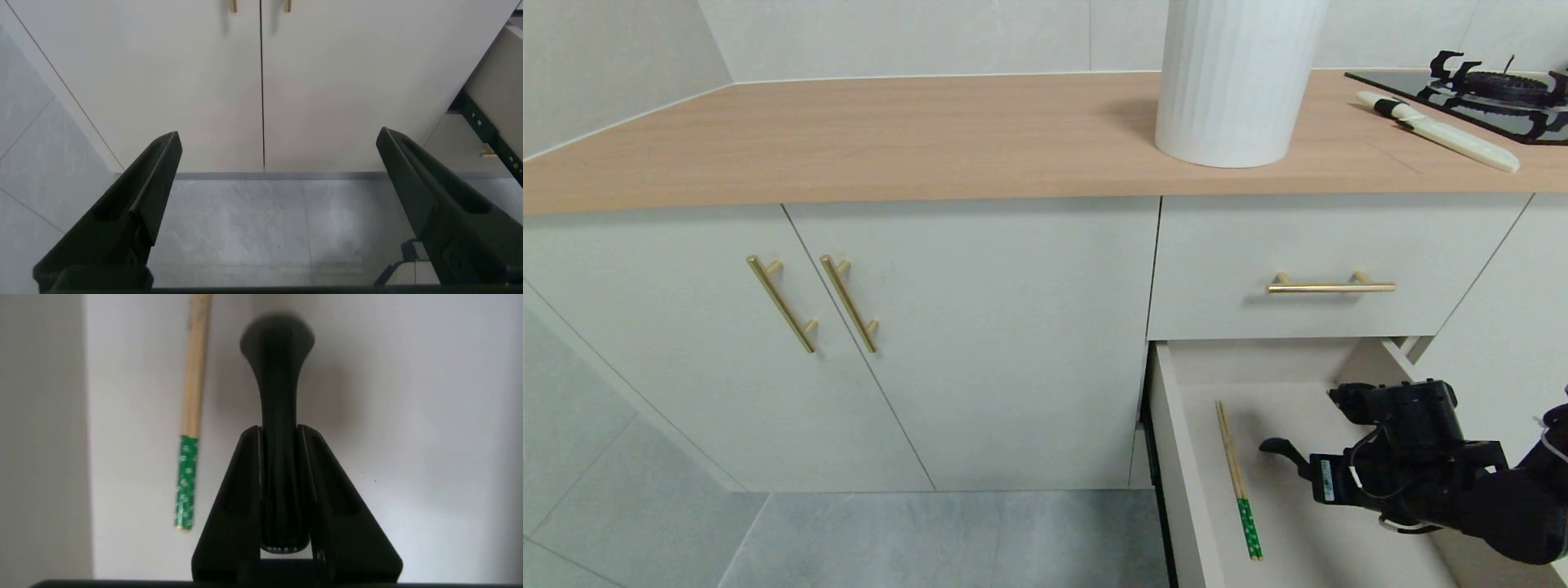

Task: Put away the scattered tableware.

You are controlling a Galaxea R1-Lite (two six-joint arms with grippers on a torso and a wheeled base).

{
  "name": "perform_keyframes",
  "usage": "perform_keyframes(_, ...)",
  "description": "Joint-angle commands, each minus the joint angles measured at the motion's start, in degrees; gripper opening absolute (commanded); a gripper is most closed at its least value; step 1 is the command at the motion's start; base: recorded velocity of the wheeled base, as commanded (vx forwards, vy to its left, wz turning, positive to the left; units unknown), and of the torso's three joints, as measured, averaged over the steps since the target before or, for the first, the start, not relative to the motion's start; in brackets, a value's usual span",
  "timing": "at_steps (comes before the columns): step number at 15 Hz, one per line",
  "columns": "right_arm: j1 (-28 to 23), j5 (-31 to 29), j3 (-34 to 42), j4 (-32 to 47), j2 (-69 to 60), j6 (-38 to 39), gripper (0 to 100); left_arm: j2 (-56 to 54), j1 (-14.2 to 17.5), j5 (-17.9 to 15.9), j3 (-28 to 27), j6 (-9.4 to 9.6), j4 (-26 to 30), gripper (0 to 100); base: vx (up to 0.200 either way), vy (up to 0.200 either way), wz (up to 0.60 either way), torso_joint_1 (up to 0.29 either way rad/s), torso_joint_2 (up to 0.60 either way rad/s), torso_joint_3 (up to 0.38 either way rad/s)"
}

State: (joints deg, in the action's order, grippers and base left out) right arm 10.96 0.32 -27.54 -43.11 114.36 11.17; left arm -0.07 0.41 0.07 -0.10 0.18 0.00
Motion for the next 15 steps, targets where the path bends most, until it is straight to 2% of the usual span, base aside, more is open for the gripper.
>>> perform_keyframes(1,0.0,-0.2,0.1,-0.4,2.7,0.0,0,0.1,0.0,0.0,0.0,-0.01,0.0,100,0.0,0.0,0.0,0.0,0.0,0.0)
perform_keyframes(14,0.2,-2.2,0.6,-3.1,4.6,-0.2,0,0.1,0.0,0.0,0.0,-0.01,0.0,100,0.0,0.0,0.0,0.0,0.0,0.0)
perform_keyframes(15,0.2,-2.3,0.8,-3.2,4.6,-0.2,100,0.1,0.0,0.0,0.0,-0.01,0.0,100,0.0,0.0,0.0,0.0,0.0,0.0)
